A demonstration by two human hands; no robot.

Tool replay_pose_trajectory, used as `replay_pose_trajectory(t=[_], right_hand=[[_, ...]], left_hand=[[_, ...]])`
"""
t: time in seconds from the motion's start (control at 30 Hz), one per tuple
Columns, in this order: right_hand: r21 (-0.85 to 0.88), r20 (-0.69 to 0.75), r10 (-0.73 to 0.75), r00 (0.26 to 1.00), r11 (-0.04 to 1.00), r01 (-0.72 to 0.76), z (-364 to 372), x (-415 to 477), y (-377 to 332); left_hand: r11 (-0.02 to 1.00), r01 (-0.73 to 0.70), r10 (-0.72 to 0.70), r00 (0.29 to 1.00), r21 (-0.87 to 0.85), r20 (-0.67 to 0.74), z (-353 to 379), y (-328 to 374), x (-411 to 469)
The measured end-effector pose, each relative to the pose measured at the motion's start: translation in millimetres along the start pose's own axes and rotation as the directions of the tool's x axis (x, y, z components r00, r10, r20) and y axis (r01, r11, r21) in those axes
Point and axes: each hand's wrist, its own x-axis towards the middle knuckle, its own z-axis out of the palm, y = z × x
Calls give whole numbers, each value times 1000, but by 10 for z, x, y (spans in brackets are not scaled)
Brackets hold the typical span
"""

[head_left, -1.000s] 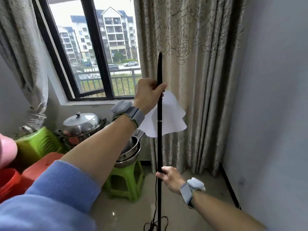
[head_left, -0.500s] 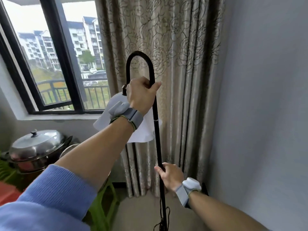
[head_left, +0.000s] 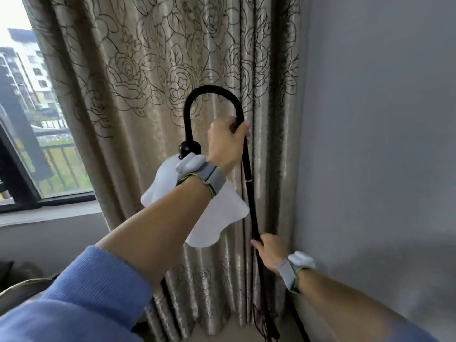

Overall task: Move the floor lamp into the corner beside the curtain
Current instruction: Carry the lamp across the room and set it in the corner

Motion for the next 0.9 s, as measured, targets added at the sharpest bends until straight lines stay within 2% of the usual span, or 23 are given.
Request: replay_pose_trajectory(t=[0.17,0.3,0.47,0.6,0.73,0.9], right_hand=[[21,-2,33,999,999,-33,40,728,316],[-20,-1,9,1000,1000,-9,82,1328,593],[22,9,21,1000,1000,-21,-28,1880,716],[65,61,12,998,998,-16,-74,2510,964],[8,68,-14,998,1000,13,-107,3028,1221],[7,105,-49,993,999,49,-278,3512,1390]], left_hand=[[997,-74,76,989,-21,125,436,-330,495],[995,-100,98,981,1,167,881,-681,858],[986,-153,143,981,69,127,1364,-1016,1257],[978,-125,112,990,166,86,1825,-1323,1644],[963,-119,107,992,243,61,2185,-1511,1918],[964,-69,64,998,255,26,2498,-1594,2258]])
